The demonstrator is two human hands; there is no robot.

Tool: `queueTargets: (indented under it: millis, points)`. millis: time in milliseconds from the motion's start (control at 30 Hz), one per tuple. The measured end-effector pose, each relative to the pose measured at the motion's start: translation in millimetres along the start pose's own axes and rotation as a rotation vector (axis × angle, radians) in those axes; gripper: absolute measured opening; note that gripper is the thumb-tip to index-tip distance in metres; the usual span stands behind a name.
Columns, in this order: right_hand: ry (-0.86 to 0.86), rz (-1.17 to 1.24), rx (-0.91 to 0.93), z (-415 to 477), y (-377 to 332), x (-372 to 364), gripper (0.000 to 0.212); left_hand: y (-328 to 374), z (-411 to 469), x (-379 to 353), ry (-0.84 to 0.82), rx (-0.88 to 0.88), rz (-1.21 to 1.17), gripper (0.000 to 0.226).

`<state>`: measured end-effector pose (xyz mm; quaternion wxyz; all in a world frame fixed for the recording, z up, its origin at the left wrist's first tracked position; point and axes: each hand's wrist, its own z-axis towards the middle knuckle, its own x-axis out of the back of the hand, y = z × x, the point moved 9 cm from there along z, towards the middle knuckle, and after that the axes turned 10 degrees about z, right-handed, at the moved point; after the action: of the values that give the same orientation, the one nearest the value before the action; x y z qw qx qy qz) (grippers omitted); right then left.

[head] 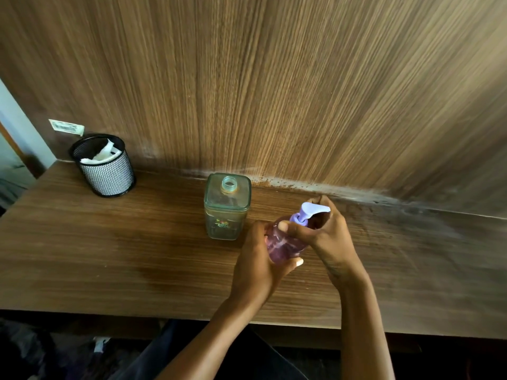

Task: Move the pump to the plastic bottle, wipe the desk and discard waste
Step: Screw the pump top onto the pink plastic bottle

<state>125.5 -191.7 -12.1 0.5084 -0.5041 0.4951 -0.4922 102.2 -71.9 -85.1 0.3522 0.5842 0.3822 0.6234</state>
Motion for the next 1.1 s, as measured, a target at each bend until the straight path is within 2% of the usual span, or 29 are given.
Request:
queueTargets:
  millis: [100,167,233,367,500,633,700,800,933,1100]
  points:
    - [-0.144,0.193,-0.049,-3.3,5.1,-2.4,0.056,-1.9,0.3,0.2,0.028,0.013,-0.012,0.074]
    - [-0.192,0.278,-0.046,-6.1,5.3,-3.4,0.038,-3.3,0.5,-0.3,0.038,0.03,-0.028,0.073]
    - [-0.165,0.323,-0.049,-6.1,8.0,-1.8,0.029,-3.8,1.0,-1.1,0.036,0.032,-0.027,0.074]
    - [-0.068,0.244,0.002,-0.3,4.2,2.5,0.025,-3.8,1.3,-2.2,0.025,0.024,-0.028,0.074]
    - [-0.029,0.2,0.032,3.3,2.1,-3.1,0.037,-4.3,1.3,-2.2,0.026,0.021,-0.04,0.075]
    - [-0.026,0.117,0.029,4.7,2.6,-8.2,0.039,-2.3,0.5,-2.2,0.005,0.007,-0.03,0.069]
    - [-0.067,0.112,0.006,3.7,2.6,-8.6,0.042,-1.0,0.0,-1.3,0.004,-0.005,-0.016,0.068]
    - [-0.189,0.172,-0.066,-1.3,6.1,-5.5,0.062,-1.0,0.0,-0.4,0.023,-0.004,0.006,0.072]
    - [-0.213,0.184,-0.054,-3.3,8.5,1.0,0.037,-2.5,0.5,-0.7,0.033,0.007,0.011,0.069]
    - [-0.13,0.193,-0.021,1.9,6.9,2.5,0.031,-3.6,2.0,-2.3,0.03,0.001,-0.002,0.072]
